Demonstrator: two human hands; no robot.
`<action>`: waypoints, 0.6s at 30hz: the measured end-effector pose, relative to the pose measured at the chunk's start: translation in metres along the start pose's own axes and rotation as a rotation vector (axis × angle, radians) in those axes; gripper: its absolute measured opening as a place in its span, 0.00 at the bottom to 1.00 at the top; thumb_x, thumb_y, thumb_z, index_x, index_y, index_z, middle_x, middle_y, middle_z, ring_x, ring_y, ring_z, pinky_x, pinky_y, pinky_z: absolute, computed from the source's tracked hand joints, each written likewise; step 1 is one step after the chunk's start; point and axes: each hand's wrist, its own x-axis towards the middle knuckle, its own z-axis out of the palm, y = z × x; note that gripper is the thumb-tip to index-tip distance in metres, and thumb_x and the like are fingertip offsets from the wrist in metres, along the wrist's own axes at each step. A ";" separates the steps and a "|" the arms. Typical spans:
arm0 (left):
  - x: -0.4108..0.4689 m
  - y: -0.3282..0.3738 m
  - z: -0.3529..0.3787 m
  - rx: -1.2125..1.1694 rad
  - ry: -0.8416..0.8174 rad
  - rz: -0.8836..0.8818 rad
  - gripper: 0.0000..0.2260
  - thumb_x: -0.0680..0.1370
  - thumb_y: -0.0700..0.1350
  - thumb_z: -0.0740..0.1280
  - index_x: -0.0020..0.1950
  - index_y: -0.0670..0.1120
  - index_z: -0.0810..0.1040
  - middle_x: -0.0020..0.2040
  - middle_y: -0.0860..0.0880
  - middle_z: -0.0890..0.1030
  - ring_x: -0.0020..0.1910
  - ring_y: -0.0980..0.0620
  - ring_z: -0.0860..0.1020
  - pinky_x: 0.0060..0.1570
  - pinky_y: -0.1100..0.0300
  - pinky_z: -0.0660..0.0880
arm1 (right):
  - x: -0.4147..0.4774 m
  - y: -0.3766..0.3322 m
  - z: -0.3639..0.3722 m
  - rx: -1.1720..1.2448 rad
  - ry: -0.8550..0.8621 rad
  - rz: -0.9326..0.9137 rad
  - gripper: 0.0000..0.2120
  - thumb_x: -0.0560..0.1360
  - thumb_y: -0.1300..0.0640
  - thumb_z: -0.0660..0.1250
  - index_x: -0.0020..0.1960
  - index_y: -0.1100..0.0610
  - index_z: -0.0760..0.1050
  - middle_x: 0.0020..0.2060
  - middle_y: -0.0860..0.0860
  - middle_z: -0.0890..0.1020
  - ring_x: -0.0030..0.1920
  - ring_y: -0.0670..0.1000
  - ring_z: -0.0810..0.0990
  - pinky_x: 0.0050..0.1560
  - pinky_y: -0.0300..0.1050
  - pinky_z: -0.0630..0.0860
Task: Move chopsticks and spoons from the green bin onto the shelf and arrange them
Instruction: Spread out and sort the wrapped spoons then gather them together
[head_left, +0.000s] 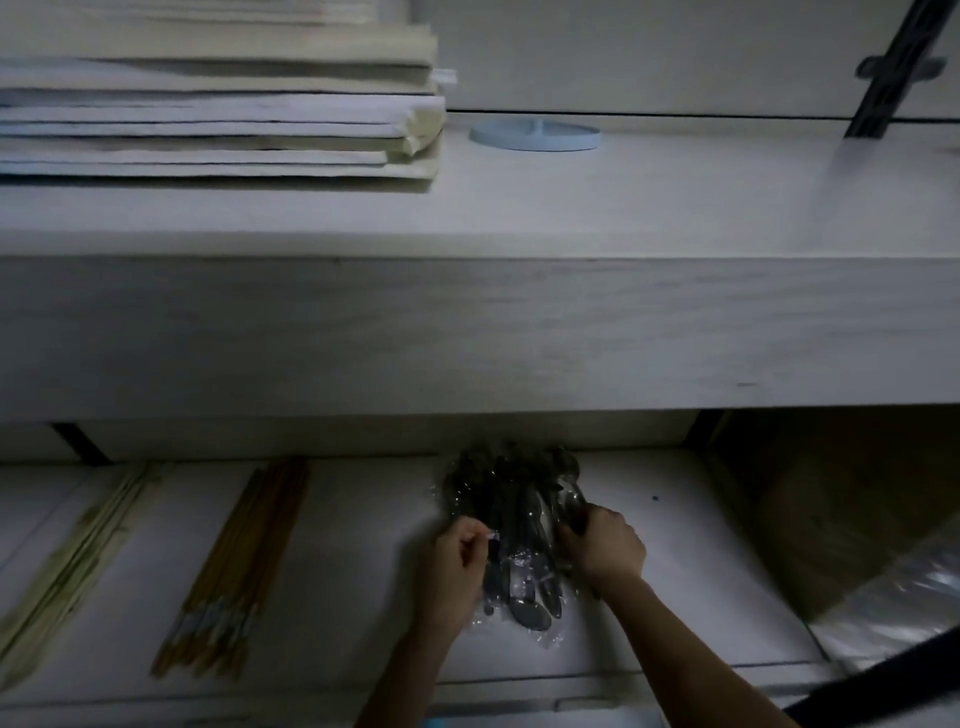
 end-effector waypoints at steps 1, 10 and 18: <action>0.000 -0.001 -0.001 -0.004 0.009 -0.002 0.15 0.78 0.38 0.63 0.39 0.58 0.72 0.35 0.54 0.77 0.35 0.54 0.76 0.36 0.63 0.71 | 0.002 -0.001 -0.002 -0.031 -0.030 0.011 0.15 0.76 0.47 0.63 0.57 0.54 0.76 0.50 0.52 0.81 0.49 0.52 0.80 0.44 0.43 0.74; 0.001 -0.005 -0.007 0.019 0.000 0.004 0.15 0.77 0.37 0.64 0.40 0.58 0.73 0.36 0.56 0.78 0.37 0.54 0.78 0.41 0.58 0.75 | 0.023 0.018 -0.023 -0.020 -0.275 0.141 0.20 0.73 0.44 0.64 0.57 0.58 0.75 0.54 0.56 0.79 0.54 0.56 0.78 0.45 0.43 0.71; -0.003 -0.008 -0.007 0.049 -0.023 0.035 0.16 0.77 0.38 0.64 0.38 0.60 0.72 0.36 0.52 0.79 0.40 0.47 0.80 0.43 0.52 0.76 | 0.023 0.020 -0.013 0.001 0.015 0.088 0.14 0.77 0.48 0.61 0.56 0.56 0.75 0.52 0.53 0.78 0.51 0.54 0.77 0.44 0.44 0.71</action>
